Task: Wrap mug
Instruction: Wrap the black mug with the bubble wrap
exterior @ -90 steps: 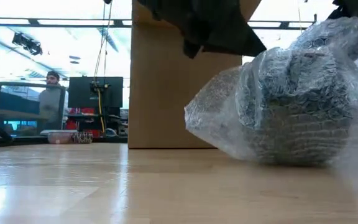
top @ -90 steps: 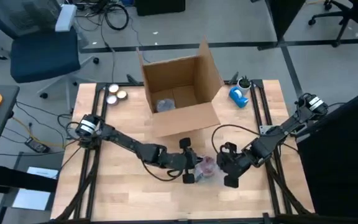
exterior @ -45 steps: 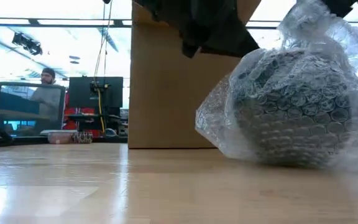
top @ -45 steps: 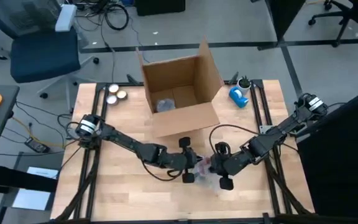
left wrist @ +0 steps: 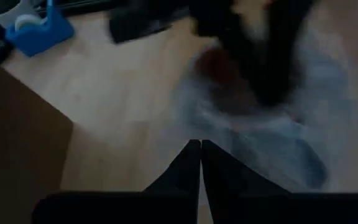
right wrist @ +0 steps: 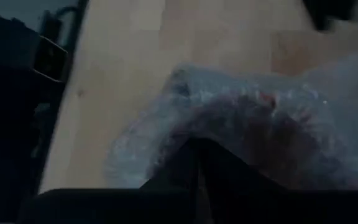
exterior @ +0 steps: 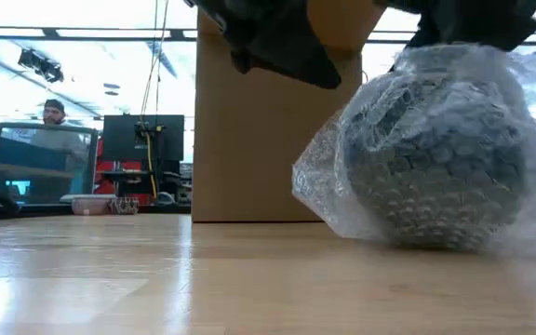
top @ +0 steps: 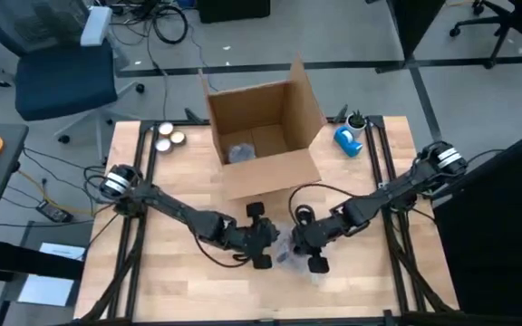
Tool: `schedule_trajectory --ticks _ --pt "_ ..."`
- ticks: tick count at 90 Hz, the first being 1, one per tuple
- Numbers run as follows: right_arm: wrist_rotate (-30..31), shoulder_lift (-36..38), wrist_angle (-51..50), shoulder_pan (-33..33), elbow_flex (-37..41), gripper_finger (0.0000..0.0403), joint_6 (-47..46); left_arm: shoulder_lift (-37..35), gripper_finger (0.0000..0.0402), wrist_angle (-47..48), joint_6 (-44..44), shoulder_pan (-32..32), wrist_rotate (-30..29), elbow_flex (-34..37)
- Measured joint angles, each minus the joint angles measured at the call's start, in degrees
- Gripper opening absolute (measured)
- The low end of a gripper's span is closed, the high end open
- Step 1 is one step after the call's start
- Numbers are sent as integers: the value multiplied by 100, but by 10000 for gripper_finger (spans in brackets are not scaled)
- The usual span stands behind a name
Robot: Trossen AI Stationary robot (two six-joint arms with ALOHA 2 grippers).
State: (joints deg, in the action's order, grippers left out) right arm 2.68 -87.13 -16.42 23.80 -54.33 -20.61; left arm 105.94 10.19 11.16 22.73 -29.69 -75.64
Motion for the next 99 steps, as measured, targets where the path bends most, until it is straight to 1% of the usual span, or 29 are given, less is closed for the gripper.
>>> schedule_trajectory --ticks 15,27,40,49,63,85,99 --pt "6 50 -280 -258 0 0 173 12 0 -31 -5 -19 -17 4" --pt "8 -186 -453 -495 -4 0 302 37 0 -108 -30 -19 5 7" --pt "-280 -494 -329 -627 -28 0 423 140 0 -139 -31 -23 -2 9" --pt "-358 -516 -331 -639 -27 0 422 223 0 -165 -9 -12 -5 11" --pt "-356 -234 -467 -595 -30 0 327 323 0 -257 -2 -12 104 11" --pt "-129 408 -1125 -397 -465 0 328 372 0 -336 -37 -15 147 11" --pt "-137 760 -1171 -213 -522 0 220 372 0 -342 -37 -17 136 11"
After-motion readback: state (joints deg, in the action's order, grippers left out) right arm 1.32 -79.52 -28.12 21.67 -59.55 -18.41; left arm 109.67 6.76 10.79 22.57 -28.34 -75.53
